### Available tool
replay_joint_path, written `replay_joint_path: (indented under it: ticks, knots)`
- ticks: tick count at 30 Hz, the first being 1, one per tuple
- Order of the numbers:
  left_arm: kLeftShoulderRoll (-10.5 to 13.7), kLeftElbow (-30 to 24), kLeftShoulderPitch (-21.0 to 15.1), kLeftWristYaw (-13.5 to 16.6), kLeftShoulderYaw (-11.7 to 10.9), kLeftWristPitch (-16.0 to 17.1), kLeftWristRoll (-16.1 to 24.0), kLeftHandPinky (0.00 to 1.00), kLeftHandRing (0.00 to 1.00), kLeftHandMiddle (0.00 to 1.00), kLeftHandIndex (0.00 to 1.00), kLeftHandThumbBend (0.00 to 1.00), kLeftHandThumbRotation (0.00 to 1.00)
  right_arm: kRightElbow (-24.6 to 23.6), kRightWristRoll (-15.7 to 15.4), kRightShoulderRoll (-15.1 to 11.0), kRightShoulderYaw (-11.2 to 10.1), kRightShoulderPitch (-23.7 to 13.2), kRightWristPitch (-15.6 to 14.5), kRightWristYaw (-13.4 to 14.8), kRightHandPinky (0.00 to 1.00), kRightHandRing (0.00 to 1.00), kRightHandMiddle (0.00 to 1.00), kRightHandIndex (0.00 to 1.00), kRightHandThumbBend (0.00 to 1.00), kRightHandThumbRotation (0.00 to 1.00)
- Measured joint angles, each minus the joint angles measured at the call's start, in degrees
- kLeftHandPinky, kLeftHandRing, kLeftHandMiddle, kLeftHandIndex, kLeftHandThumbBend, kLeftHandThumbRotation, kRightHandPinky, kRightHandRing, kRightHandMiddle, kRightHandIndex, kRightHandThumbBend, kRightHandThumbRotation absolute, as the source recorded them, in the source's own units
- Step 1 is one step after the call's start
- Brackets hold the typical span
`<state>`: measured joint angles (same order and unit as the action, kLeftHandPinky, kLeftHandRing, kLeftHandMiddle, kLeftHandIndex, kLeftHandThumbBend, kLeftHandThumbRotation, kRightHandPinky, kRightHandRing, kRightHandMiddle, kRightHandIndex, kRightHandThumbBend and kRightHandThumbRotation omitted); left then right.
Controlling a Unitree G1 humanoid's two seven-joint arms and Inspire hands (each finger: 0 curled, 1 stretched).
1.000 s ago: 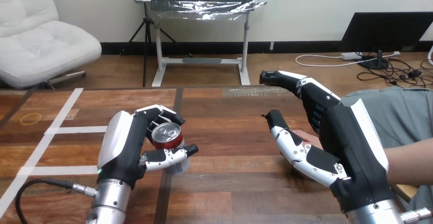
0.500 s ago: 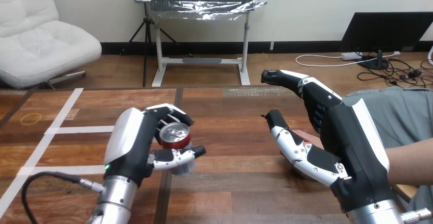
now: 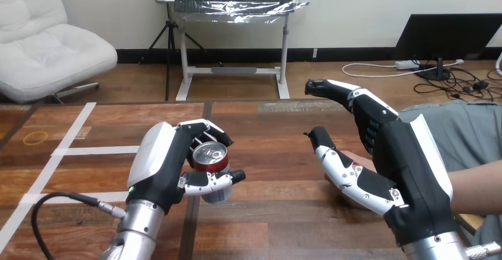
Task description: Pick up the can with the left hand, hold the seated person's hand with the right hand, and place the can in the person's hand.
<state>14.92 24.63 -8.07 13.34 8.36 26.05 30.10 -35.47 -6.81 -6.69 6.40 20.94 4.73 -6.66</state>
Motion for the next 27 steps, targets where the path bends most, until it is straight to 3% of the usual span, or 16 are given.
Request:
replay_joint_path:
  ticks: [15,21,27]
  knots:
    - [0.0,-1.2,-0.8,-3.0,0.1,-0.6,-0.2,0.36,0.41,0.48,0.52,0.61,0.0,1.5,-0.7,-0.1,-1.1,-0.1,2.0,1.4,1.0,0.87,0.81,0.74,0.42,0.0]
    - [-0.1,-2.4,-1.1,-4.1,0.2,-0.7,-0.2,0.37,0.41,0.48,0.52,0.61,0.0,2.5,-3.4,-0.4,-3.2,-0.5,2.4,2.7,0.97,0.85,0.8,0.74,0.49,0.0]
    - [-0.3,-3.3,-1.8,-4.1,0.7,-0.7,-0.1,0.36,0.41,0.47,0.51,0.61,0.0,2.5,-6.6,-1.7,-6.0,-0.9,1.7,3.1,0.88,0.83,0.81,0.76,0.58,0.0]
